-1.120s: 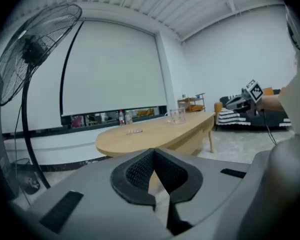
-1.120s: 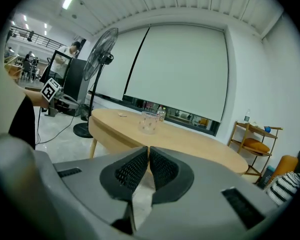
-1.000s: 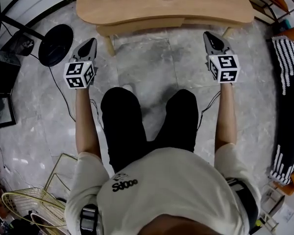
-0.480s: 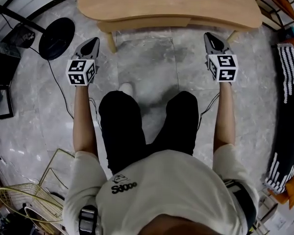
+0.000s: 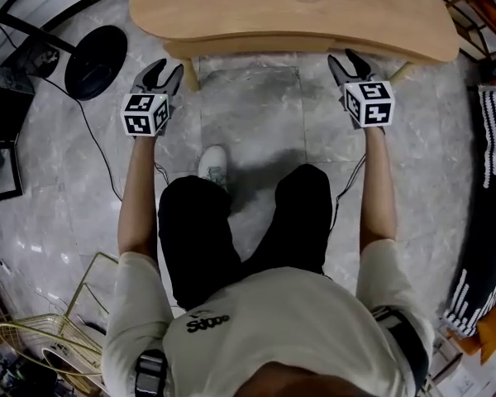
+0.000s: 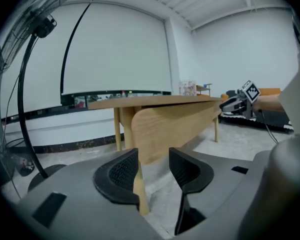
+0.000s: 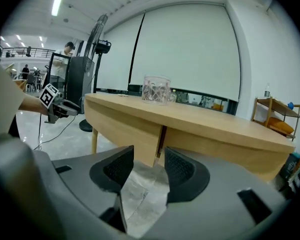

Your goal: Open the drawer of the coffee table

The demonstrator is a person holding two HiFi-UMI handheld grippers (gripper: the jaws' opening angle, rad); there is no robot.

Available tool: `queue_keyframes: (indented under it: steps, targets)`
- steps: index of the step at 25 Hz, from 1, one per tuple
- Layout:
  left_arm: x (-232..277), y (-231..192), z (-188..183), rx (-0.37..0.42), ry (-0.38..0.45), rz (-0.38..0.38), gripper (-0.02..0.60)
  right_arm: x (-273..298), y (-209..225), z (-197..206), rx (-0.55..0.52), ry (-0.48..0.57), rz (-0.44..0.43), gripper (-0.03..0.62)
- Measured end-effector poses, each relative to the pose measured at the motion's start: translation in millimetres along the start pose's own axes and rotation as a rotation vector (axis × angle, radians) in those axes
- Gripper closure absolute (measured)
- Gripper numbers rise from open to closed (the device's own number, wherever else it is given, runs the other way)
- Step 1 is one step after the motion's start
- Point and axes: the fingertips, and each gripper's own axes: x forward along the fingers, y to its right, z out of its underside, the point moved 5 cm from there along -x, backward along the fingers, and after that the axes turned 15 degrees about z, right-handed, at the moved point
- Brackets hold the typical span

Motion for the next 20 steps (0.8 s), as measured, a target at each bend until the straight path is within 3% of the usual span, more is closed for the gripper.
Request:
queue_keyframes:
  steps: [6,10,14,17,20]
  targets:
    - [20,-20,11,0.002,0.006,-0.008,0.302,38,-11,7,0.022,-0.039,-0.007,0.376]
    - [27,-32,6,0.012,0.03,0.026,0.281,50,-18,5,0.028,-0.049,-0.017,0.362]
    - [33,-35,-6,0.016,0.05,0.069,0.286,57,-20,2,0.033,-0.047,0.0,0.359]
    - [36,-32,-8,0.011,0.045,0.073,0.351,57,-25,3,0.026,-0.05,0.003,0.359]
    - [36,-30,-5,-0.004,0.053,0.066,0.356,59,-31,3,0.043,-0.059,-0.001,0.358]
